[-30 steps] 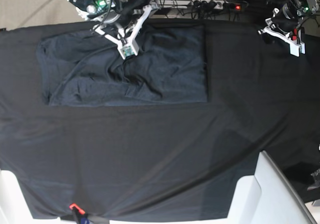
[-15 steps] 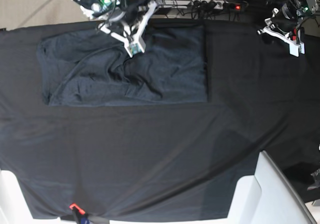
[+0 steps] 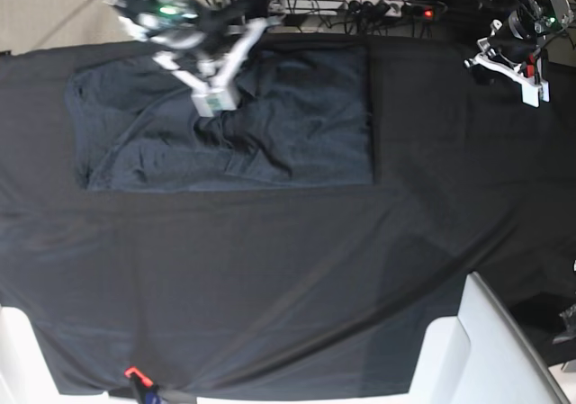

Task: Fold the T-shirt properly
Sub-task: 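Release and move the right gripper to the shirt's short end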

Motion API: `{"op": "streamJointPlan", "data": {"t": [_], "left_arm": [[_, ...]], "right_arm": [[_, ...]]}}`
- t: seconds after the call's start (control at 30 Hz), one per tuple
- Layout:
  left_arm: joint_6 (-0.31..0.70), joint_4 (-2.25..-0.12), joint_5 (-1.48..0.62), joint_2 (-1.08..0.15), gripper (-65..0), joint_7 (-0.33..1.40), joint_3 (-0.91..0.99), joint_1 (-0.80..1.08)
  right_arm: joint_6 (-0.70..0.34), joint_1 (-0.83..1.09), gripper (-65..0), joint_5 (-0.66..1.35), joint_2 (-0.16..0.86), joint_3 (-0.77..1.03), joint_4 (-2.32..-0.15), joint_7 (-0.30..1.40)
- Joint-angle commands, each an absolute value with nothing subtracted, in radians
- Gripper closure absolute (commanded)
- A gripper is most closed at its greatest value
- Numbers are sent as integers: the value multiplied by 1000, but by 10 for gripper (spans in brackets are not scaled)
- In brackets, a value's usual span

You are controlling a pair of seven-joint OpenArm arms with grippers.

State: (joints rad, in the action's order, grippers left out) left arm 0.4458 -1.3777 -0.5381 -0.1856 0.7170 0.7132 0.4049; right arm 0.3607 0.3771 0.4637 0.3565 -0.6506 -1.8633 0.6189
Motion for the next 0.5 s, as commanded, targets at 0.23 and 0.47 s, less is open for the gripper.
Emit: {"op": "streamJointPlan", "data": {"t": [0.23,0.47], "left_arm": [[450,-1368,-549,-199,0,704,720,407],[450,-1372,-549,-199,0,704,722,410]], "right_arm": [[268,427,-71,476,352,-176,-1928,604],[-268,403,-528,894,357,300,-1801,659]]}}
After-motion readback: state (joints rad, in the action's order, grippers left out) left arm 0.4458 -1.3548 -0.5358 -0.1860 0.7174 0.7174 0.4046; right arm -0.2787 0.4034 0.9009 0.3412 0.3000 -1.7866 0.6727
